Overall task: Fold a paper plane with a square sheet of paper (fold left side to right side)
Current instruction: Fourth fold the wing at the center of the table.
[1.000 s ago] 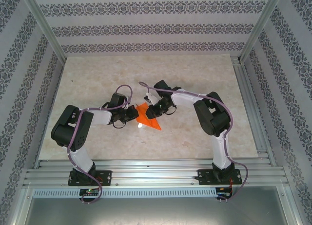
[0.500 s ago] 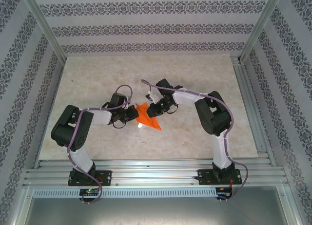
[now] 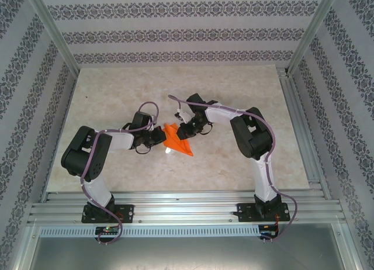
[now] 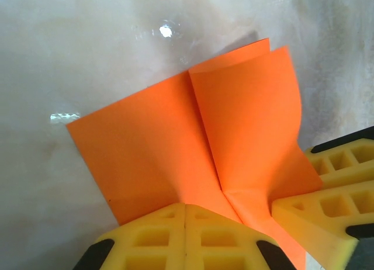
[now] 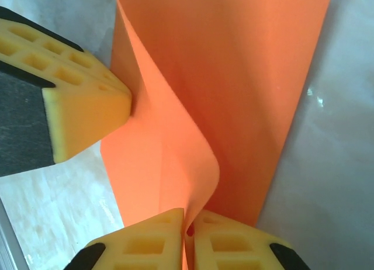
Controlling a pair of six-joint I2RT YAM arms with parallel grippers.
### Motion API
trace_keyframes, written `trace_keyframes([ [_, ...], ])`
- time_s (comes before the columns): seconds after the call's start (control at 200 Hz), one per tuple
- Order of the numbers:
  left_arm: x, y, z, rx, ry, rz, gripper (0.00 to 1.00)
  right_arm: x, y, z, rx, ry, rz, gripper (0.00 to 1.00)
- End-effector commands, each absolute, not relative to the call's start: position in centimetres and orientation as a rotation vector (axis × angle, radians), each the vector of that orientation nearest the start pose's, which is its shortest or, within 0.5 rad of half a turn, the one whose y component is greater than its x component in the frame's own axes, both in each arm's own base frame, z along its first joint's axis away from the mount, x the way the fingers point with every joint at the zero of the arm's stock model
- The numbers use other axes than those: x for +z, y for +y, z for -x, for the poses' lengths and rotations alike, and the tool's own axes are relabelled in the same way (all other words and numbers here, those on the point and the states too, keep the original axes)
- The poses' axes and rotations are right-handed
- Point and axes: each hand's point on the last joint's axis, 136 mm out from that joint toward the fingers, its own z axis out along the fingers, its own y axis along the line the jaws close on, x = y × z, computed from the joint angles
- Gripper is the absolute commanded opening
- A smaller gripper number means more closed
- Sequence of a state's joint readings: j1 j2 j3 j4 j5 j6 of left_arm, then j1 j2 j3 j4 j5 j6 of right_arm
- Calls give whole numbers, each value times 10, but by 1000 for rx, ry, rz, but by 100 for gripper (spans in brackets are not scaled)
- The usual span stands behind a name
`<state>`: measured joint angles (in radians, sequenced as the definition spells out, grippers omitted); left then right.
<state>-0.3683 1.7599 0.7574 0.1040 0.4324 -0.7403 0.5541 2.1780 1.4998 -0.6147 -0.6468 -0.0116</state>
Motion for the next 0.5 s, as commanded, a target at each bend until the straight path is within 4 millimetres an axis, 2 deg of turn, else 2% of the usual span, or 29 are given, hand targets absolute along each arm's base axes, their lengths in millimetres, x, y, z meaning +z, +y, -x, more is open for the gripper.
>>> trace_keyframes([
  [0.0, -10, -199, -322, -872, 2720, 307, 0, 14, 324, -338, 986, 2729, 960, 11],
  [0.19, -9, -200, -323, -876, 2715, 309, 0, 13, 318, -341, 947, 2743, 961, 11],
  [0.495, -13, -199, -322, -868, 2722, 315, 0, 20, 322, -348, 948, 2723, 983, 11],
])
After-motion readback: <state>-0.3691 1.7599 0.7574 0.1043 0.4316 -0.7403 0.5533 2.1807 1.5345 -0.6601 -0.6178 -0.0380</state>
